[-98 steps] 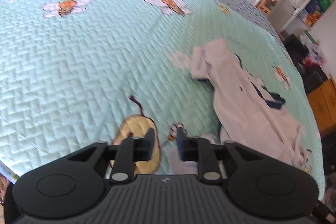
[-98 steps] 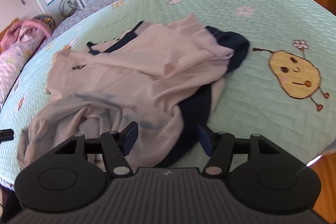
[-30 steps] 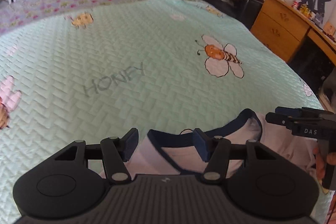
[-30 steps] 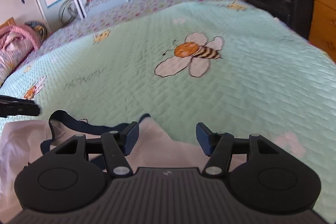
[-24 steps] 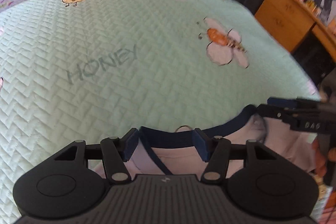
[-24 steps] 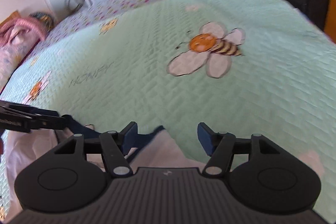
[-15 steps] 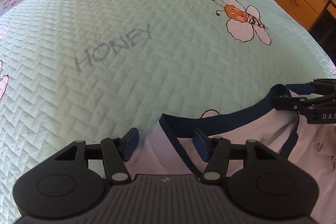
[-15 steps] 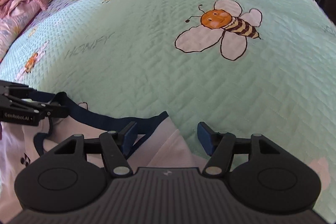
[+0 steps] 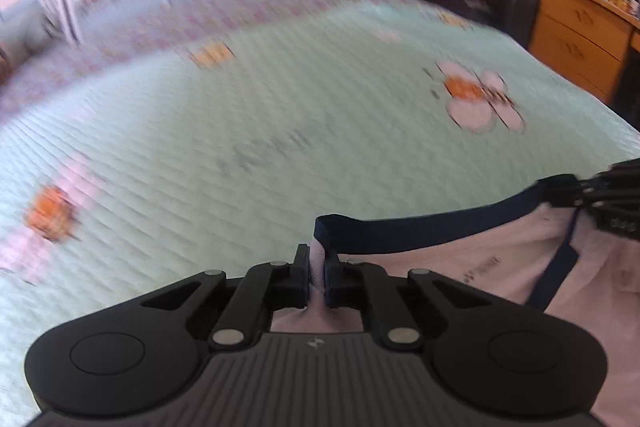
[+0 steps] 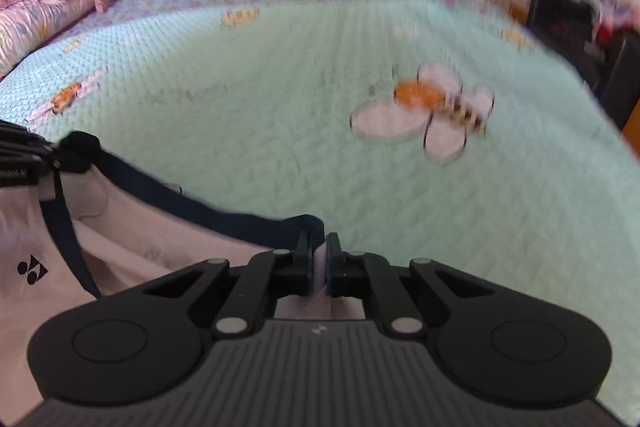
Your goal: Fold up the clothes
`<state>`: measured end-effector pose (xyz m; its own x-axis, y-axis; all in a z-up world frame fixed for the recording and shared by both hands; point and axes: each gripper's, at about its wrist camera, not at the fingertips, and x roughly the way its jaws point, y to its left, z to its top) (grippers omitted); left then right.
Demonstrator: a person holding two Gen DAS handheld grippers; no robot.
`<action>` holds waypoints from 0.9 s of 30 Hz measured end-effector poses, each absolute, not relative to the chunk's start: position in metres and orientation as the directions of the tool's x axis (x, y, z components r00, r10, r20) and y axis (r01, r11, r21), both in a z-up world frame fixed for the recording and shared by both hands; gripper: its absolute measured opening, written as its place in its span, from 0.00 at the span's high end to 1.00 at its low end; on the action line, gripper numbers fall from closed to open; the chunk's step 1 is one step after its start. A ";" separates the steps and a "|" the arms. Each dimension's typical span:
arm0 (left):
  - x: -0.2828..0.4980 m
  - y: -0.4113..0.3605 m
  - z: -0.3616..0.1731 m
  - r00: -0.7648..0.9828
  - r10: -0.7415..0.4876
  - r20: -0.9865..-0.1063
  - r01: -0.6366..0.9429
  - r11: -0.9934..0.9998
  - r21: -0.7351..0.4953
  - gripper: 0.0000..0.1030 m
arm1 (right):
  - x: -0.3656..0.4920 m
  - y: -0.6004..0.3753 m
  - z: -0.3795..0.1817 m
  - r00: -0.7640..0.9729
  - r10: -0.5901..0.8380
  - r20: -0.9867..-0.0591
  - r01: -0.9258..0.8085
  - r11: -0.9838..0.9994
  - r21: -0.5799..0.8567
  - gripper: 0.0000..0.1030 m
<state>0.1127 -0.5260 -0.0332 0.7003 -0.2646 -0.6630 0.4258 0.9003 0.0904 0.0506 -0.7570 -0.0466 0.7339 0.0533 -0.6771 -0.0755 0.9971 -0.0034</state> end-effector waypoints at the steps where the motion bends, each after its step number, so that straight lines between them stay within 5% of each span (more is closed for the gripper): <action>1: 0.110 -0.522 -0.028 0.729 -0.255 -0.636 0.410 0.906 0.107 0.94 | 0.049 -0.751 -0.040 0.762 0.051 -0.646 -0.089 0.996 -0.026 0.94; 6: 0.122 -0.508 -0.003 0.830 -0.165 -0.533 0.299 0.938 0.174 0.94 | 0.072 -0.715 -0.010 0.852 0.016 -0.523 -0.104 0.985 -0.138 0.94; 14: 0.203 -0.481 0.025 0.893 0.002 -0.449 0.155 0.937 0.312 0.93 | 0.164 -0.685 0.023 0.882 0.060 -0.468 -0.085 0.996 -0.031 0.93; 20: 0.245 -0.491 0.030 0.938 0.100 -0.333 0.071 0.883 0.465 0.93 | 0.221 -0.652 0.026 0.906 -0.047 -0.422 -0.003 0.993 -0.116 0.93; 24: 0.282 -0.499 0.006 0.903 0.139 -0.407 0.072 0.884 0.462 0.83 | 0.256 -0.641 0.019 0.911 -0.144 -0.388 0.079 0.981 -0.178 0.91; 25: 0.291 -0.496 -0.007 0.853 0.121 -0.509 0.127 0.896 0.426 0.69 | 0.267 -0.640 0.010 0.898 -0.164 -0.408 0.084 0.975 -0.206 0.83; 27: 0.305 -0.483 -0.034 0.731 0.098 -0.676 0.164 0.935 0.314 0.60 | 0.289 -0.651 -0.012 0.820 -0.110 -0.561 0.017 0.986 -0.168 0.73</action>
<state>0.3047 -0.4832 -0.0335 0.7306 0.0982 -0.6757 0.1644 0.9352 0.3137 0.2887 -0.6510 -0.0116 0.8204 -0.1101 -0.5611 0.0172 0.9856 -0.1683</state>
